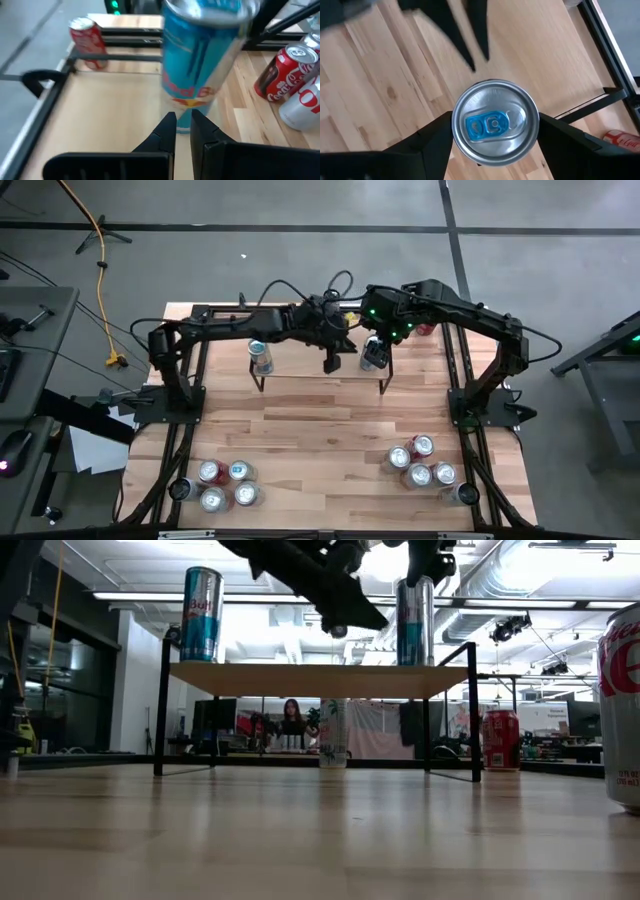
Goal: Place canned beverage on shelf
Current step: Put the right blue soda can aligned with the other blue soda can on the shelf
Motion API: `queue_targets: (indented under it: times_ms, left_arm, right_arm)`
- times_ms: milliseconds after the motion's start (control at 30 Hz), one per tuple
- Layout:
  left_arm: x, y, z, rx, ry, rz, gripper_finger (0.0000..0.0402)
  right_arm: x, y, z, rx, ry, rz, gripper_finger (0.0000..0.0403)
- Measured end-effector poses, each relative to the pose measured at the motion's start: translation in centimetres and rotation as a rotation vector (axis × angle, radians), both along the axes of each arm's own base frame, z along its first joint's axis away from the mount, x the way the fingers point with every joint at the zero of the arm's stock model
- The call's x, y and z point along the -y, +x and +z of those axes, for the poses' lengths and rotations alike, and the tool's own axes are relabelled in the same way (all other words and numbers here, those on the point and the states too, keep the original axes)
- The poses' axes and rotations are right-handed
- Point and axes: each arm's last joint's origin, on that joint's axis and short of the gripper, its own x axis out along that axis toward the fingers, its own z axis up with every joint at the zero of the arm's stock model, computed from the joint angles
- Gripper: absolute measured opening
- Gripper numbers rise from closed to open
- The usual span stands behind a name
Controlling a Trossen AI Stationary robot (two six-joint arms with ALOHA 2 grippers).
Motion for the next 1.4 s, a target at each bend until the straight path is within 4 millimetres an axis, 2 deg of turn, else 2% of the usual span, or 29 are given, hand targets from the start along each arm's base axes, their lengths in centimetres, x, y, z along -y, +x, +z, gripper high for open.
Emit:
queue_targets:
  times_ms: [233, 400, 700, 900, 1033, 1200, 1400]
  left_arm:
    - [-1.5, -3.5, 4.4, 0.078, 0.039, 0.059, 0.0000]
    - [-1.1, -6.8, 8.6, 0.185, 0.076, 0.081, 0.0000]
    - [1.5, -13.4, 15.4, 0.405, 0.124, 0.082, 0.0000]
    - [4.3, -19.1, 19.2, 0.562, 0.131, 0.058, 0.0000]
    - [6.4, -23.1, 20.8, 0.633, 0.138, 0.021, 0.0000]
    - [8.3, -27.7, 21.5, 0.659, 0.126, -0.014, 0.0000]
    - [9.4, -31.1, 21.2, 0.639, 0.061, -0.016, 0.0000]
  right_arm:
    - [0.0, 0.0, 0.0, -0.003, -0.009, 0.025, 0.0257]
    - [-0.1, -0.6, 0.5, 0.010, -0.022, 0.048, 0.0257]
    - [-0.6, -2.7, 2.5, 0.090, -0.058, 0.075, 0.0257]
    - [-0.8, -3.2, 3.0, 0.117, -0.053, 0.043, 0.0257]
    - [-0.8, -3.2, 2.9, 0.121, -0.034, -0.001, 0.0257]
    - [-1.0, -3.7, 2.8, 0.081, -0.021, 0.070, 0.0257]
    - [-1.6, -4.9, 3.4, 0.071, -0.017, 0.092, 0.0257]
